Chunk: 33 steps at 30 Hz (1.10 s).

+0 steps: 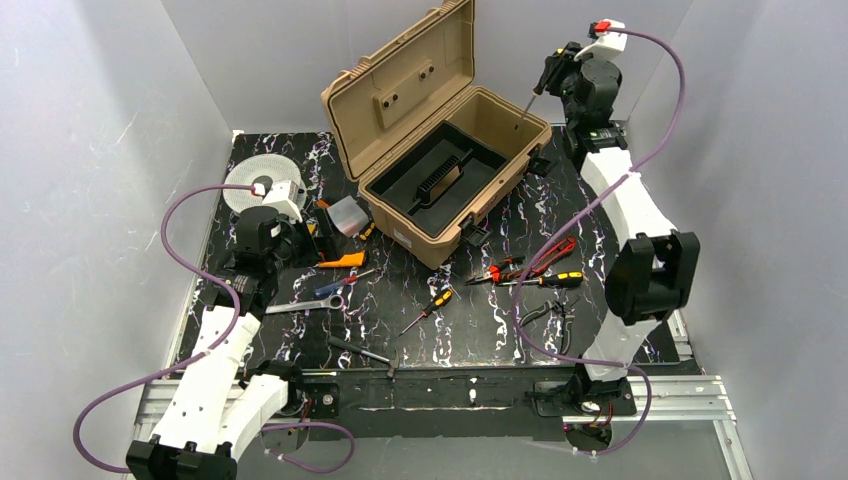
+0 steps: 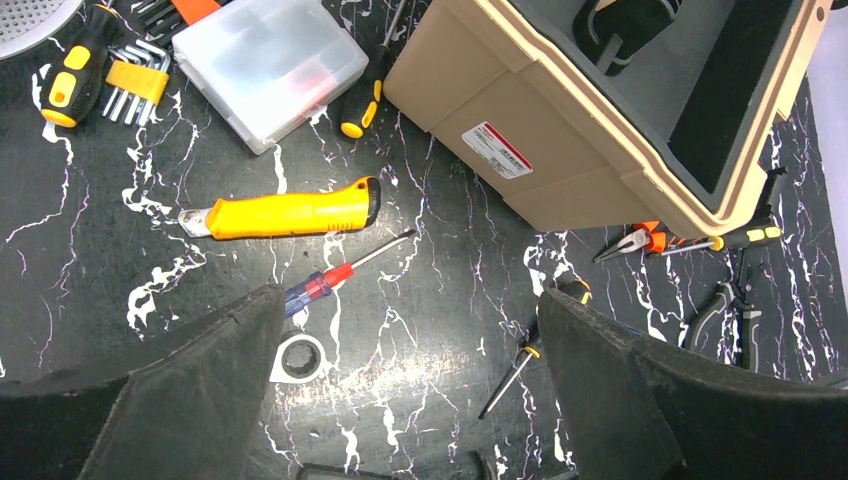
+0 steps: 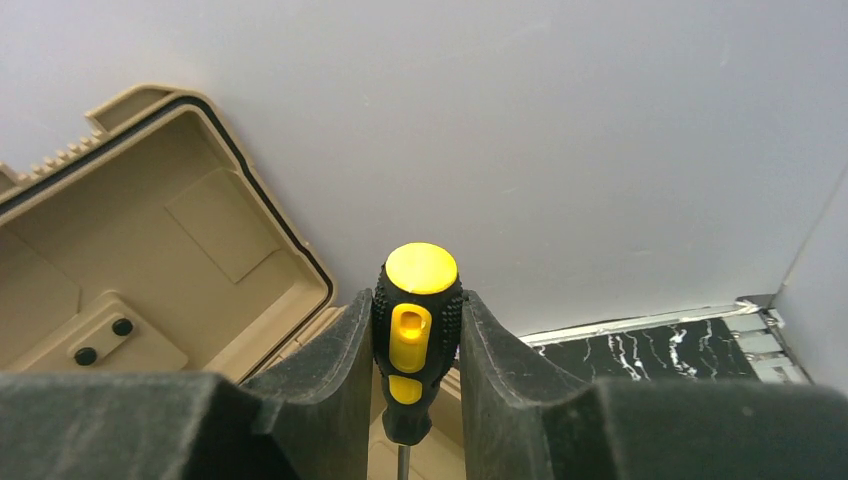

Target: Pack the tool kit

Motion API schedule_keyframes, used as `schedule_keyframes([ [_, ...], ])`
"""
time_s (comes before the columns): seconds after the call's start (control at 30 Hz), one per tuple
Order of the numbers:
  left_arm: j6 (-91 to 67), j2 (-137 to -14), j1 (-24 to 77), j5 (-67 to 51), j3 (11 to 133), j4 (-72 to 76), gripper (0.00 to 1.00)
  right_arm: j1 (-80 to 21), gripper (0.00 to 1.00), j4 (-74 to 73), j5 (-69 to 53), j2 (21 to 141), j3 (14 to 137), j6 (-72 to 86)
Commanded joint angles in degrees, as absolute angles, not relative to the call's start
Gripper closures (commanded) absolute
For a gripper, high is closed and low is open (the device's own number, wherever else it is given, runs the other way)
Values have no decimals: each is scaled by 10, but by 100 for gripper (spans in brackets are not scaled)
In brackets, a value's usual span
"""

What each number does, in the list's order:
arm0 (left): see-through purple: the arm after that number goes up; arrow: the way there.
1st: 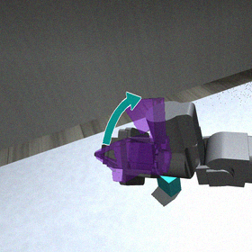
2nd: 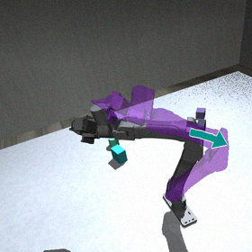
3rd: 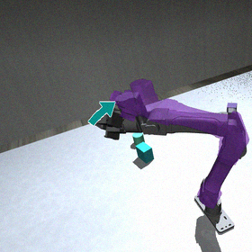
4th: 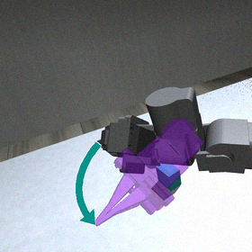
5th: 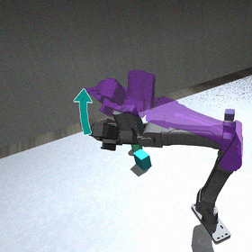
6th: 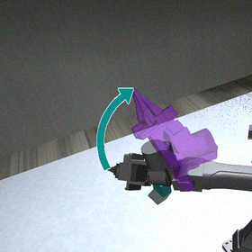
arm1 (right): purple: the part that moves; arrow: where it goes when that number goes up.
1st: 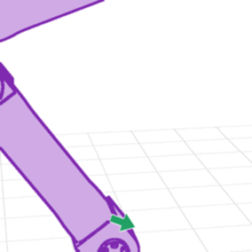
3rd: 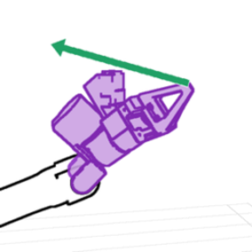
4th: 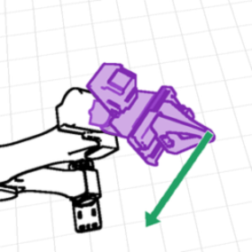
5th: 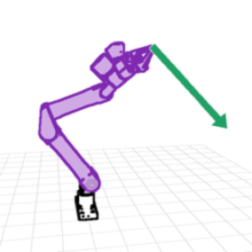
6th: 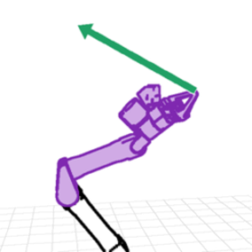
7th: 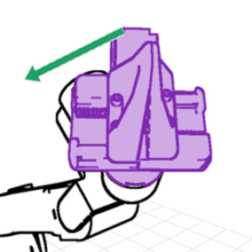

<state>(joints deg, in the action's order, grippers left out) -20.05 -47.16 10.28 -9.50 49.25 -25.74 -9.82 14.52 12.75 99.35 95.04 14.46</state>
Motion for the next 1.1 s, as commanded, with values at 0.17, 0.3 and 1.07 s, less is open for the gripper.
schedule_keyframes([
  [0.17,-191,-477,100,-94,510,-259,2,-98,99,140,106,1095,1013,221],
  [0.3,-192,-480,100,-96,510,-259,2,-99,99,94,91,1096,995,286],
  [1.07,-192,-456,100,-103,497,-255,2,-121,20,-236,34,1113,1051,512],
])
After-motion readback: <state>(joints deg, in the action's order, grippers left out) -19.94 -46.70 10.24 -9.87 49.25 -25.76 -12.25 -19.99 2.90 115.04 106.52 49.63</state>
